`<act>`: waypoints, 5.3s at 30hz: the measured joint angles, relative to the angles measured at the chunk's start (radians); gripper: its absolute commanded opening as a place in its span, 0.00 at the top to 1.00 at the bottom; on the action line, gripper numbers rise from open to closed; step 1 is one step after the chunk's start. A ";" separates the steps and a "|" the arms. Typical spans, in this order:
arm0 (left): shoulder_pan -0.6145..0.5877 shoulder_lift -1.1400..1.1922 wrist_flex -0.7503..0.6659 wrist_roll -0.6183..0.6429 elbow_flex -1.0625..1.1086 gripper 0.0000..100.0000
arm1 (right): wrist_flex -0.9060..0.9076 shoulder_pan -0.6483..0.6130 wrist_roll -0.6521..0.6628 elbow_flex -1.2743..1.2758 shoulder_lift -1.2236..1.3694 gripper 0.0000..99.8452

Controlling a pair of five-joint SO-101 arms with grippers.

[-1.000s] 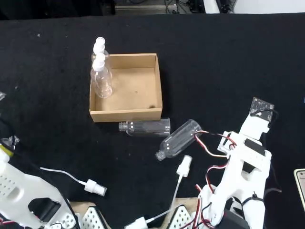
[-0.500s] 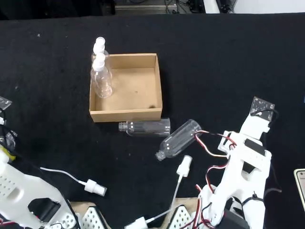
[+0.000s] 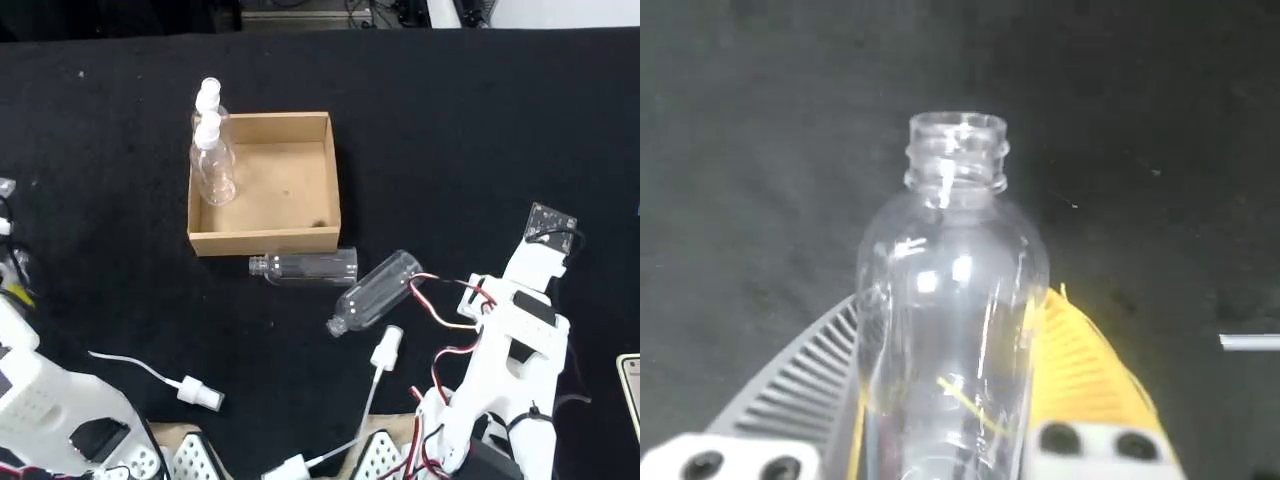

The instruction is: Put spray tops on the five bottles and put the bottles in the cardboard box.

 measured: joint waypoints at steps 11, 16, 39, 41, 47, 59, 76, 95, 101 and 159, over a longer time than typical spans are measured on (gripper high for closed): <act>-0.043 0.000 -0.061 0.345 0.157 0.74 | 0.000 0.000 0.000 0.000 0.000 0.89; -0.043 0.000 -0.068 0.318 0.157 0.74 | 0.000 0.000 0.017 0.000 0.000 0.89; -0.038 -0.020 -0.143 0.259 0.198 0.96 | 0.000 0.000 0.041 0.000 0.000 0.89; -0.038 -0.055 -0.118 0.259 0.212 0.96 | 0.000 0.000 0.041 0.000 0.000 0.89; 0.049 -0.281 0.017 0.272 0.328 0.97 | 0.002 0.000 0.040 0.000 0.000 0.89; 0.232 -1.068 -0.276 0.825 0.836 0.97 | 0.381 -0.147 0.051 -0.216 -0.284 0.89; 0.147 -1.175 -0.523 1.152 1.000 0.97 | 0.738 -1.237 0.117 -0.483 -0.483 0.81; -0.120 -1.175 -0.583 1.327 1.019 0.97 | 0.152 -1.691 -0.153 -0.290 -0.023 0.81; -0.130 -1.175 -0.605 1.327 1.019 0.97 | 0.035 -1.692 -0.186 -0.198 -0.023 0.81; -0.292 -0.835 -0.713 1.412 0.944 0.97 | -0.201 -1.830 -0.222 -0.207 0.374 0.76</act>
